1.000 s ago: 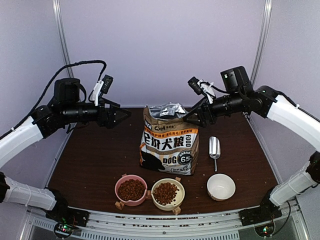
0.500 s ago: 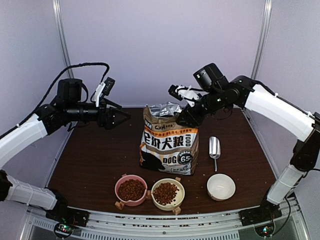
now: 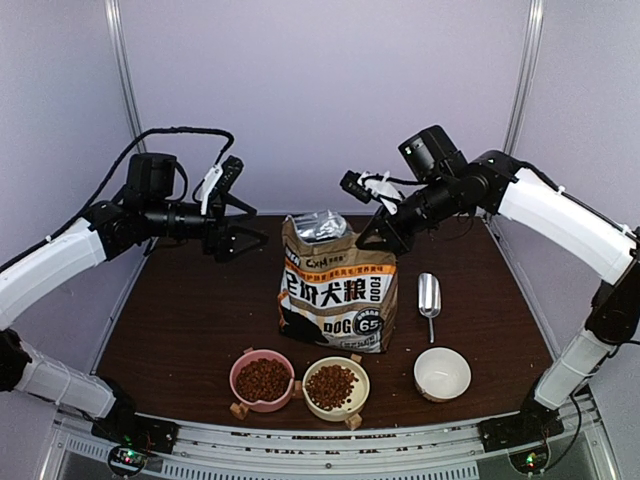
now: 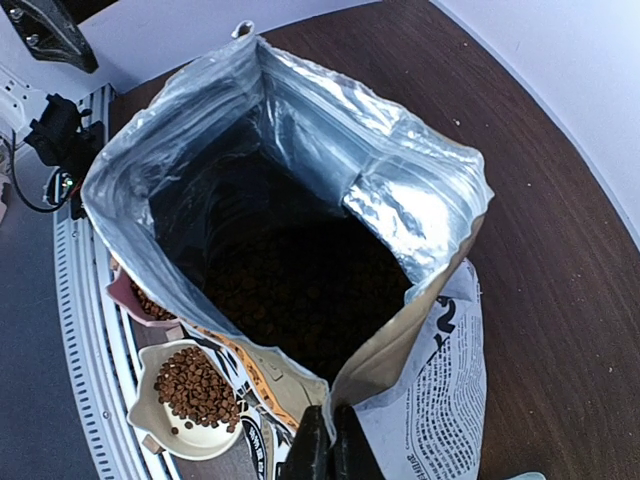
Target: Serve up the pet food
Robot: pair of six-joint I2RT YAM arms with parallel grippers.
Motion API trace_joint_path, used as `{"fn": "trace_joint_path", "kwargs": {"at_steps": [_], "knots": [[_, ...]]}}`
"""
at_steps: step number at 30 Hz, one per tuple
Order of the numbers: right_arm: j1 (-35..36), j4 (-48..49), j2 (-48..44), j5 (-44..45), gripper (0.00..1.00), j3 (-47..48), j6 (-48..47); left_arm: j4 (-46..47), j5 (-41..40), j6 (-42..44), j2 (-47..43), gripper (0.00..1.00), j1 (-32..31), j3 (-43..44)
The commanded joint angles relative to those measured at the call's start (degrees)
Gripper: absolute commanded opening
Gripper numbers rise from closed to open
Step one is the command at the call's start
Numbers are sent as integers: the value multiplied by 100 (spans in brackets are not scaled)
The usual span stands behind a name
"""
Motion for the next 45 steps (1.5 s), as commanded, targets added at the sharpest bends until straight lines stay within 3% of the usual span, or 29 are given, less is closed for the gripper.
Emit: {"fn": "trace_joint_path", "kwargs": {"at_steps": [1,11,17,24,30,34,40,45], "knots": [[-75,849,-597,-1339,0,-58,-37,170,596,445,519,95,32,468],[-335,973,-739,-1634,0,-400,17,-332,1400,1125,1715,95,-228,1483],[-419,1035,-807,-1713,0,-512,56,-560,1592,1192,2500,85,-512,2093],[-454,1101,-963,-1577,0,-563,147,-892,1602,1245,2852,46,-682,2463],[-465,1138,-1105,-791,0,-415,389,-1187,1342,1263,2583,0,-681,2512],[-465,827,-1004,-9,0,0,345,-1196,1232,1184,2081,0,-592,2416],[-516,622,-764,763,0,253,245,-480,1643,413,1390,0,-307,2016],[-506,388,-478,369,0,519,299,-603,2078,211,1425,0,-306,2007]]}}
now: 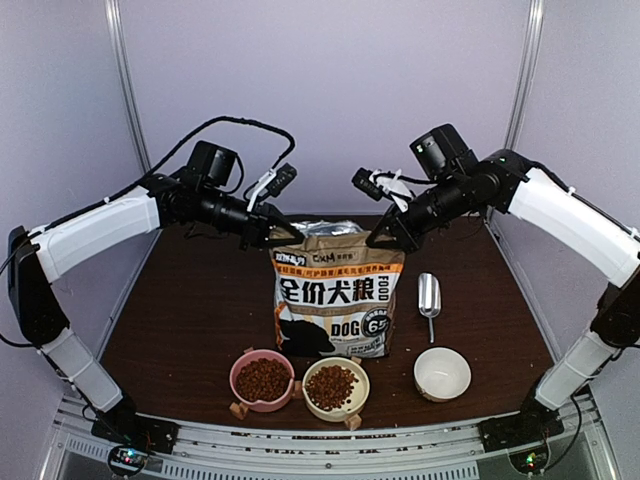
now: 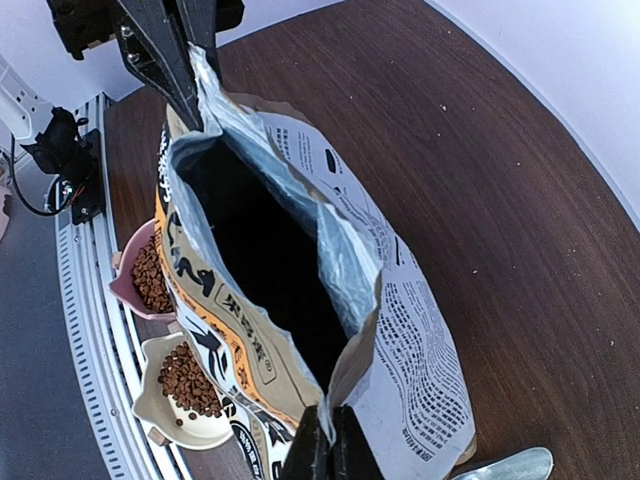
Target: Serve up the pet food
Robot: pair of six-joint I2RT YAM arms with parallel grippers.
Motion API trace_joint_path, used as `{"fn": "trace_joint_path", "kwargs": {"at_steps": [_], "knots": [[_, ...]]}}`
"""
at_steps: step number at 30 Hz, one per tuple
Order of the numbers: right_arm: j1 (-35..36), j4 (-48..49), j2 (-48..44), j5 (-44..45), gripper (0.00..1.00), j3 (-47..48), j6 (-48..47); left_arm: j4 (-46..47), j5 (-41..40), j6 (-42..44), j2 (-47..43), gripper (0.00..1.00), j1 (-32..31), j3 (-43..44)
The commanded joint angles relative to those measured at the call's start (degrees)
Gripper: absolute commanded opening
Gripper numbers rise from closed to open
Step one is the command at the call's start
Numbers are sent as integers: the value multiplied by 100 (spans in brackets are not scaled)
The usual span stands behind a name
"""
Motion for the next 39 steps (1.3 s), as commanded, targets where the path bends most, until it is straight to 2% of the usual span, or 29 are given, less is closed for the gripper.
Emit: {"fn": "trace_joint_path", "kwargs": {"at_steps": [1,5,8,10,13,19,22,28,31,36,37,39], "knots": [[-172,447,-146,190,5,804,173,458,893,-323,-623,0,163,178],[176,356,-110,-294,39,891,146,375,944,-295,-676,0,160,140],[453,445,-35,-327,59,938,188,339,930,-278,-708,0,158,122],[557,435,129,-331,67,1082,241,303,975,-297,-688,0,162,169],[660,318,465,-285,72,1422,250,185,967,-385,-628,0,159,325],[740,-38,1284,-283,75,2197,157,138,928,-489,-663,0,147,403],[770,-207,1540,-283,82,2419,66,137,1011,-498,-669,0,147,448],[801,-424,1607,-721,80,2123,-81,203,924,-594,-652,0,153,506],[884,-382,1505,-604,79,1793,-137,294,849,-704,-664,0,152,487],[971,-174,1406,82,71,1350,-98,750,852,-1124,-737,0,152,330],[974,-109,1388,226,67,1276,-83,851,853,-1215,-772,0,151,290],[975,57,1336,388,49,1165,-40,1050,815,-1387,-836,0,152,174]]}}
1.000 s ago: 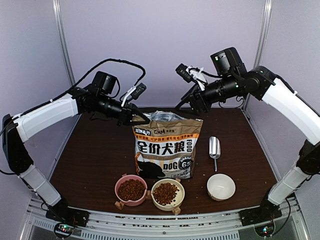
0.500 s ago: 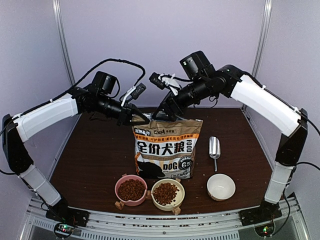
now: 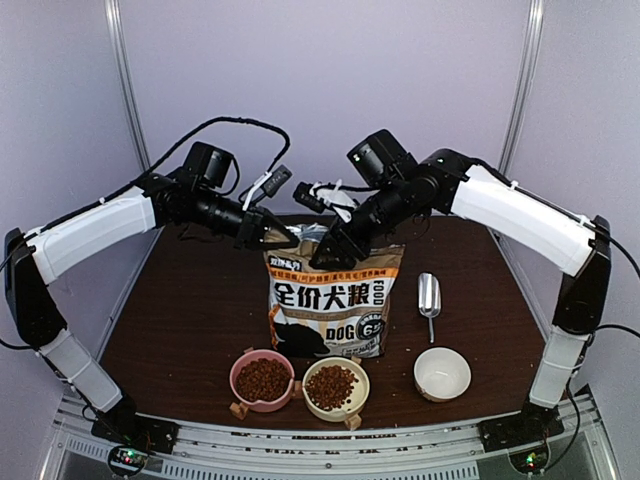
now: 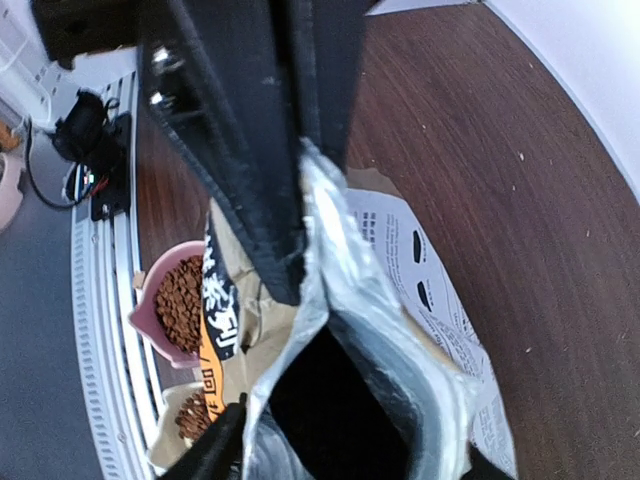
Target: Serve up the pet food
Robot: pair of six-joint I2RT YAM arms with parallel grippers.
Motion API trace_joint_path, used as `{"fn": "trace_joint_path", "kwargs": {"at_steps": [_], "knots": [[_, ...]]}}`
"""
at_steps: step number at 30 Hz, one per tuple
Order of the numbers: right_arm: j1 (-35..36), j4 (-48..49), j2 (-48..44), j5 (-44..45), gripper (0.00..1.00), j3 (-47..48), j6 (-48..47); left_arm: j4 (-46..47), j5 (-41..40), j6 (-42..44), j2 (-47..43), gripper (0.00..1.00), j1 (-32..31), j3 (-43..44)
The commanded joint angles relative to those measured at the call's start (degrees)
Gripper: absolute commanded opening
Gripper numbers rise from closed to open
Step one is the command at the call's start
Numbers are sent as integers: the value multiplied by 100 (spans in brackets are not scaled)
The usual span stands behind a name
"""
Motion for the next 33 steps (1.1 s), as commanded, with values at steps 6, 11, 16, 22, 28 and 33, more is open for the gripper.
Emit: {"fn": "trace_joint_path", "kwargs": {"at_steps": [6,11,16,22,28,33], "knots": [[42,625,-565,871,0,-554,201,1548,334,-512,-1069,24,57,-352],[-14,958,-960,436,0,-869,326,1540,-289,186,-1493,83,8,-1241],[-81,1121,-1188,-181,0,-984,501,1817,-1029,597,-1571,92,-315,-1905],[-138,1462,-1422,-589,0,-1204,717,2955,-1404,370,-1576,96,-402,-2648],[-183,1565,-1485,-689,0,-1257,808,3421,-1438,201,-1136,95,-566,-2917],[-226,1720,-1580,-743,0,-1321,898,3211,-1634,311,-876,85,-676,-2902]]}}
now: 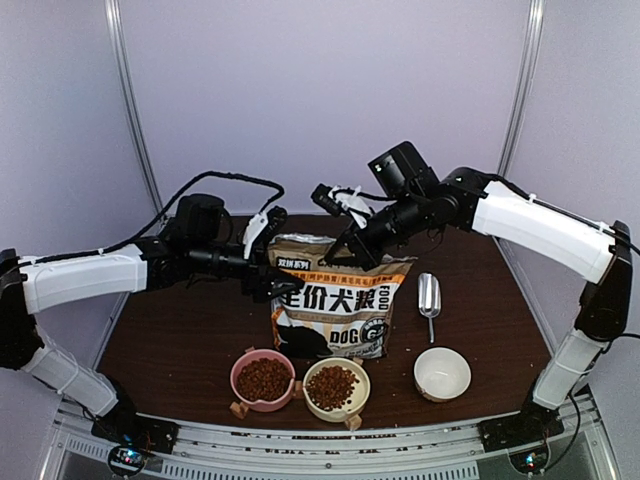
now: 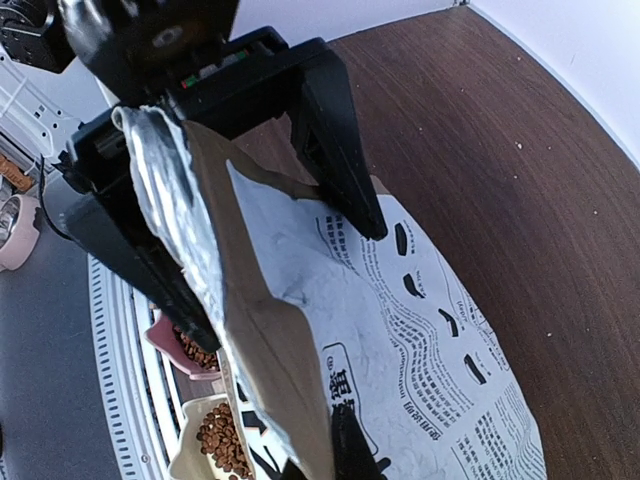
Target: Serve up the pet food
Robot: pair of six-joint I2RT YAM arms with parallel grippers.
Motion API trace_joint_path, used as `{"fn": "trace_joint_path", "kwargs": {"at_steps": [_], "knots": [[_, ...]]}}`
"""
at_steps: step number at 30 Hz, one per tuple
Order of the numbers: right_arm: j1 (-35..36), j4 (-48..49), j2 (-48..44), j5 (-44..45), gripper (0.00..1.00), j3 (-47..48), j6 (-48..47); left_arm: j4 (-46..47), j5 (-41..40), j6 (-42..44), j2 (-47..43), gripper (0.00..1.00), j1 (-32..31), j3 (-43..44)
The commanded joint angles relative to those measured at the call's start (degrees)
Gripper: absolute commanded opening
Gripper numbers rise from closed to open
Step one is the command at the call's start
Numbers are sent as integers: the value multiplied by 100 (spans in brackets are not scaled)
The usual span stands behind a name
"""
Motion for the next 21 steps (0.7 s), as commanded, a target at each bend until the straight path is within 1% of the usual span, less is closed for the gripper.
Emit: {"fn": "trace_joint_path", "kwargs": {"at_steps": [1,3,5,7,10,11,16,17,19,21], "knots": [[-69,602,-772,-566,0,112,252,-22,-249,64,196,78,-132,-81],[-88,623,-783,-562,0,134,262,-78,-339,82,178,59,-143,-92],[-106,614,-785,-555,0,169,263,-96,-389,51,152,42,-154,-105],[-116,577,-783,-506,0,202,235,-119,-391,-5,118,24,-165,-117],[-116,472,-755,-396,0,261,178,-185,-408,-60,7,1,-195,-130],[-116,460,-756,-341,0,250,165,-190,-430,-75,-46,0,-199,-138],[-110,428,-735,-136,0,196,132,-300,-698,-109,-333,1,-201,-49],[-112,427,-724,-118,0,193,130,-322,-750,-124,-389,7,-196,0],[-102,434,-694,-98,0,192,130,-321,-830,-165,-519,32,-196,79],[-102,428,-674,-95,0,205,127,-277,-808,-217,-599,43,-196,186]]}}
